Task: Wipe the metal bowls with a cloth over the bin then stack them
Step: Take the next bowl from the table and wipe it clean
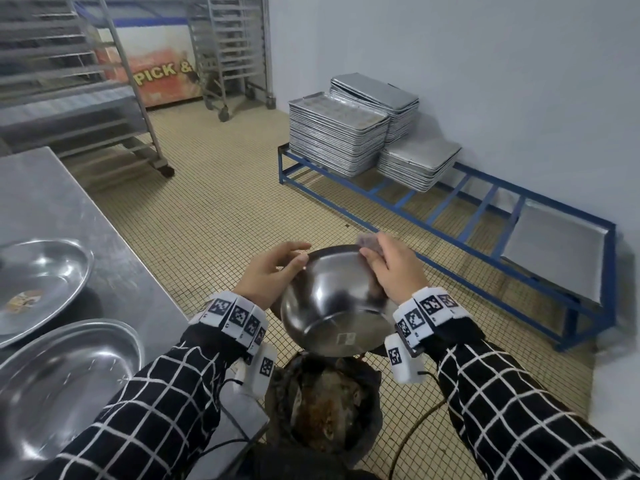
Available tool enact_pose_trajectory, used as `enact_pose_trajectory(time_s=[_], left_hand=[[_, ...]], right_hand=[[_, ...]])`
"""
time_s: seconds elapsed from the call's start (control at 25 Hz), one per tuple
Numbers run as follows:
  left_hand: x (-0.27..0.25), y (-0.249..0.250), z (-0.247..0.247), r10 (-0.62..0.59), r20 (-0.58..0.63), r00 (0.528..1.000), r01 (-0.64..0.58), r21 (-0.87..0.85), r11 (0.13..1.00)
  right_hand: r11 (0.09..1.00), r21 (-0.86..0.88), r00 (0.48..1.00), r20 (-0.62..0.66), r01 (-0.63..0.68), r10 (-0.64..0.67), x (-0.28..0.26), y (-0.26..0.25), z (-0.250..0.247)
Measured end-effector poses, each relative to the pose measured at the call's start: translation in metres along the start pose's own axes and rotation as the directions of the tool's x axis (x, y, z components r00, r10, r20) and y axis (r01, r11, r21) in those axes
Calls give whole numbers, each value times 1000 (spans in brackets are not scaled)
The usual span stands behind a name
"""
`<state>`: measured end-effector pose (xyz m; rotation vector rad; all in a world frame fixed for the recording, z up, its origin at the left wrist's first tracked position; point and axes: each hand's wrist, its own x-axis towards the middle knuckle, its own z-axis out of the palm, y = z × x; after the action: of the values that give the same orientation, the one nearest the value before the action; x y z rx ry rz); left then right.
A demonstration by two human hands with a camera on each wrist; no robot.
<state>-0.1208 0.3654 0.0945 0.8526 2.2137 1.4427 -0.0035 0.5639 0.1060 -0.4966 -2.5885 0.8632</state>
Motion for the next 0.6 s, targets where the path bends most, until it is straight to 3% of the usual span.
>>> enact_pose_trajectory(time_s=[0.12,0.2,0.32,0.4,0.52,0.6], left_hand=[[6,16,3,73,56,996,-85,262,961],[10,19,1,113,26,993,-116,314,942],[14,17,-3,157,-42,987,-127,398,908],[17,16,-3,155,-130,979,-91,403,910],[19,19,-1,183,-225,957,-102,327,939],[16,22,-1,234,-241,942,-145,337,930]], right_hand=[[983,-73,986,22,166,-165,6,-11,9],[977,-91,981,-1,192,-193,7,-17,17],[982,-14,959,-214,187,-186,4,-19,26],[984,24,923,-352,176,-157,-5,-24,34],[963,-210,918,-320,170,-232,-24,-41,54],[953,-247,920,-303,175,-247,-27,-43,56]])
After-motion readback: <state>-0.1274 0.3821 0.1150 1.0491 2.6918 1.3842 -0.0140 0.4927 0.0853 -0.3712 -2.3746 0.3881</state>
